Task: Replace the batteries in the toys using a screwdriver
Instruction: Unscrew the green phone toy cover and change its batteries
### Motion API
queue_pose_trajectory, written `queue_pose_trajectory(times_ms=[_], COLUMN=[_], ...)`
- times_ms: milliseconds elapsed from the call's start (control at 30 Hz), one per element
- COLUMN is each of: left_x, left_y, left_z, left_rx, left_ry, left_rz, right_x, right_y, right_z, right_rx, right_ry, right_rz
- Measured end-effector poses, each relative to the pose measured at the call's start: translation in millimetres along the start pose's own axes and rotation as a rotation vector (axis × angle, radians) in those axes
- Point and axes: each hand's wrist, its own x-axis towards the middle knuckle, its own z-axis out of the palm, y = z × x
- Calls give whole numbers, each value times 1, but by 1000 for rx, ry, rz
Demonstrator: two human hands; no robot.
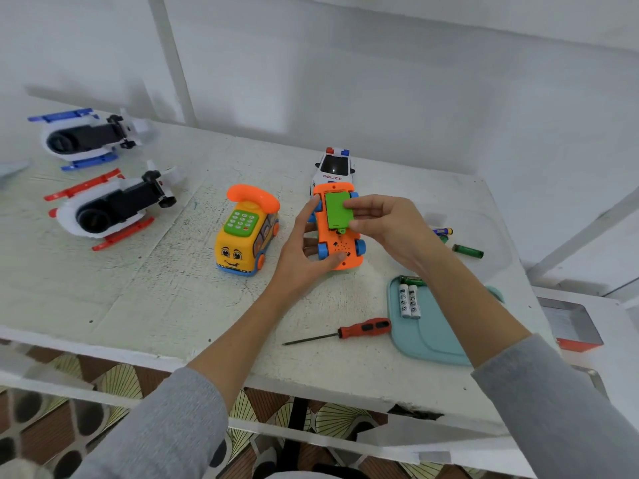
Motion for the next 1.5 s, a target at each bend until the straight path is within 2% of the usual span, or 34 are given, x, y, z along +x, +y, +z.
queue_pose_trajectory(times_ms=[467, 633, 767, 900, 1033, 1267, 1500], left_x=[2, 1, 1, 1, 1, 2, 2], left_y=[-1, 0, 2, 2, 1, 2, -1], left_z=[1, 1, 2, 2, 1, 2, 1], left_rx=[1, -21, -36, -27, -3, -27, -3], left_ry=[-9, -16, -20, -17, -5, -23, -14], left_rz=[0, -11, -22, -13, -12, -13, -11], right_x=[6, 5, 10, 14, 16, 15, 17], right_y=[2, 7, 20, 33, 37, 29, 32], right_z=[0, 1, 0, -1, 1, -1, 1], right_rx=[-68, -393, -704, -856, -898, -824, -897], right_ry=[35, 81, 134, 172, 185, 138, 134], right_rz=[-28, -209, -434, -554, -574, -528, -518])
